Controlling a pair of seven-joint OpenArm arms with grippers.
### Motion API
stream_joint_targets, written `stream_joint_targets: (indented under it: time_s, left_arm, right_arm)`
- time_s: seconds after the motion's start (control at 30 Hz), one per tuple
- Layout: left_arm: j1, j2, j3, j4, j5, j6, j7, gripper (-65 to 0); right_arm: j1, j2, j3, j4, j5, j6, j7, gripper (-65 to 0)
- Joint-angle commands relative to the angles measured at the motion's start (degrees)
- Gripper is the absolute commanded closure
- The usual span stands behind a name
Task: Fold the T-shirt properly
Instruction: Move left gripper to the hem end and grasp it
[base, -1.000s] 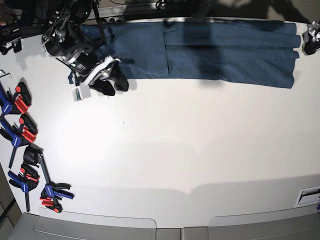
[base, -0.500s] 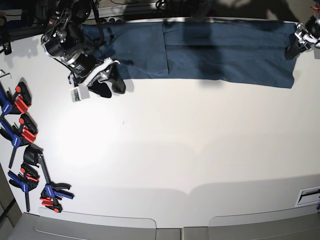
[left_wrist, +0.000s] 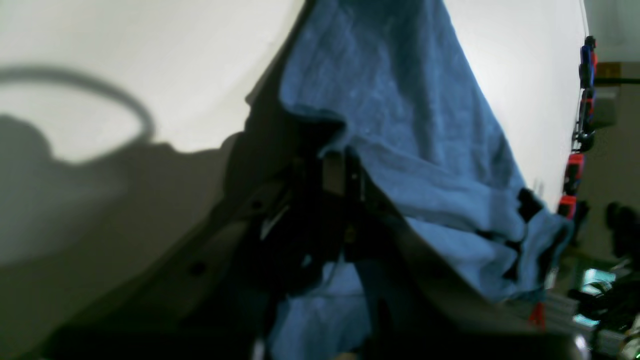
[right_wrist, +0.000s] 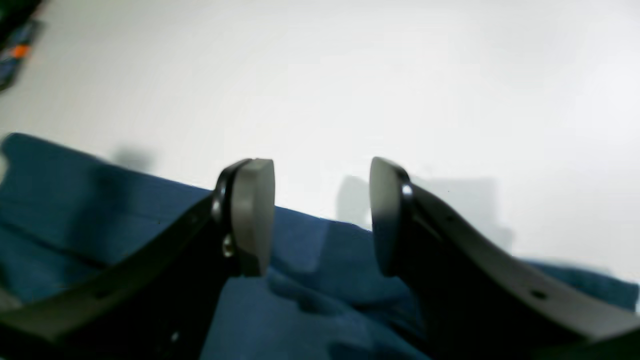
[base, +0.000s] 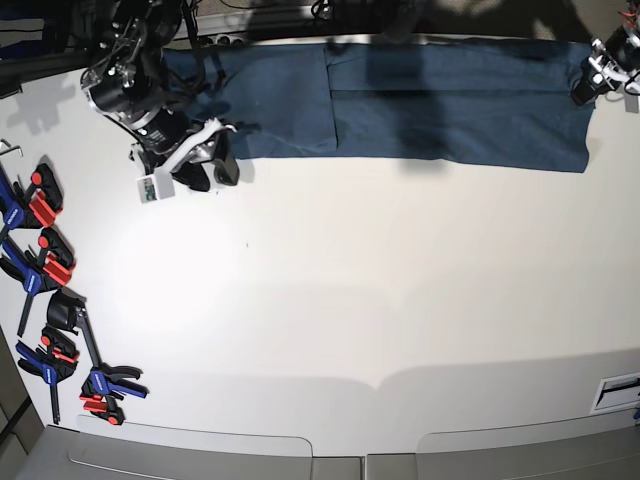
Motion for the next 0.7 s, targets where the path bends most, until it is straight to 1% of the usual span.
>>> stream_joint_targets:
  time_s: [0.0, 0.07, 0.17, 0.23, 0.3, 0.33, 0.4, 0.47, 0.57, 0.67]
  left_arm:
    - [0.44, -1.01, -0.31, 0.66, -2.75, -0.34, -0.04, 0.0]
    - [0.46, -0.98, -0.31, 2.01, -5.05, -0.34, 1.01, 0.0]
    - [0.52, -0.37, -0.39, 6.25, -9.17, -0.34, 5.29, 0.0]
    - [0.83, 0.98, -0.39, 10.56, -9.17, -0.34, 8.39, 0.0]
    - [1.7, 3.3, -0.37, 15.54, -9.17, -0.34, 11.32, 0.0]
    - [2.32, 4.66, -0.37, 18.14, -9.17, -0.34, 12.63, 0.0]
    - [3.56, 7.63, -0.26, 23.52, -9.17, -0.34, 13.9, 0.0]
    - [4.46, 9.86, 0.28, 28.09, -9.17, -0.34, 14.67, 0.0]
    - [4.52, 10.4, 2.93, 32.46, -9.17, -0.34, 14.86, 0.0]
    - [4.09, 10.45, 7.45, 35.1, -9.17, -0.34, 14.4, 0.0]
  right_arm:
    - [0.37, 0.31, 0.11, 1.07, -0.15, -0.57, 1.88, -28.2]
    - [0.37, 0.33, 0.09, 1.05, -3.61, -2.4, 2.73, -28.2]
    - [0.35, 0.42, 0.11, 1.03, -8.87, -5.55, 4.11, -28.2]
    - [0.33, 1.03, 0.11, 1.01, -11.69, -7.63, 4.39, -28.2]
    - [0.31, 1.92, 0.31, 0.87, -14.14, -9.05, 4.92, -28.2]
    - [0.35, 2.23, 0.72, 0.68, -14.75, -9.49, 5.22, -28.2]
    - [0.37, 2.97, 2.16, -0.42, -14.69, -9.88, 5.77, -28.2]
    - [0.37, 3.98, 3.82, -2.36, -14.47, -9.9, 6.56, -28.2]
    - [0.37, 5.79, 5.53, -5.73, -14.47, -10.1, 7.74, -28.2]
    - [0.37, 7.89, 6.21, -9.31, -14.51, -10.29, 8.7, -28.2]
